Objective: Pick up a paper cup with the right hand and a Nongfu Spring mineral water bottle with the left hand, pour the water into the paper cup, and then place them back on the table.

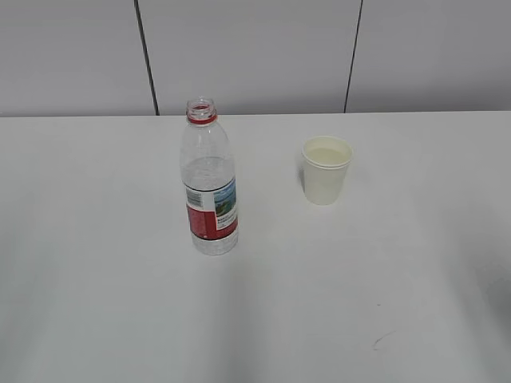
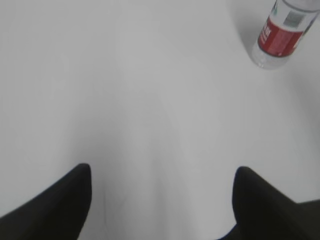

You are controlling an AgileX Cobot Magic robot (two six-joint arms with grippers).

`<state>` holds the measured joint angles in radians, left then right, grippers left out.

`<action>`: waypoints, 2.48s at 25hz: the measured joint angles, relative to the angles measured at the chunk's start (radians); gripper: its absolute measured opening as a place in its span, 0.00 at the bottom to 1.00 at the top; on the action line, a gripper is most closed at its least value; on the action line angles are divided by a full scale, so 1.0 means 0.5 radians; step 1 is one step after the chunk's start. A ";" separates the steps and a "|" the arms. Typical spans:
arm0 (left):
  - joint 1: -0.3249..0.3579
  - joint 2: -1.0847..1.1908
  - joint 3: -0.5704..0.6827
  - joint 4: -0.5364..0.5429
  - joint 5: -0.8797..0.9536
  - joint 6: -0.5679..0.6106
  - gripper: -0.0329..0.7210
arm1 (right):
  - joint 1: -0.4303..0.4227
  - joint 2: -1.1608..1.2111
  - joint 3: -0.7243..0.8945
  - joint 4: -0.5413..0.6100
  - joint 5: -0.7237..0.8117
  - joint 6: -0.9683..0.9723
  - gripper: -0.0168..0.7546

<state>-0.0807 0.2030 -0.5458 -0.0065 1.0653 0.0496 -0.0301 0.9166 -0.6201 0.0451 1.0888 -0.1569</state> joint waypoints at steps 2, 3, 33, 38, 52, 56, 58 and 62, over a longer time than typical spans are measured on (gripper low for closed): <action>0.000 -0.156 0.000 0.013 0.001 0.000 0.73 | 0.000 -0.081 0.079 0.000 -0.038 0.000 0.78; 0.000 -0.242 0.000 0.013 0.005 0.000 0.73 | 0.000 -0.116 0.109 0.000 -0.052 0.000 0.78; 0.000 -0.433 0.000 0.027 0.029 0.000 0.73 | 0.000 -1.285 0.393 0.001 -0.097 -0.110 0.78; 0.000 -0.433 0.000 0.027 0.029 0.000 0.73 | 0.000 -1.529 0.393 0.001 -0.093 -0.110 0.78; 0.000 -0.433 0.000 0.029 0.029 0.000 0.73 | 0.000 -1.866 0.393 0.001 -0.073 -0.110 0.78; 0.000 -0.433 0.000 0.029 0.029 0.000 0.73 | 0.000 -1.866 0.393 0.001 -0.073 -0.110 0.78; 0.000 -0.433 0.000 0.029 0.029 0.000 0.73 | 0.000 -1.866 0.393 0.001 -0.073 -0.110 0.78; 0.000 -0.433 0.000 0.029 0.029 0.000 0.73 | 0.000 -1.866 0.393 0.001 -0.073 -0.110 0.78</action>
<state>-0.0807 -0.0133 -0.5457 0.0080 1.0800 0.0496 -0.0301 -0.0163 -0.4236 0.0454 1.0521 -0.2120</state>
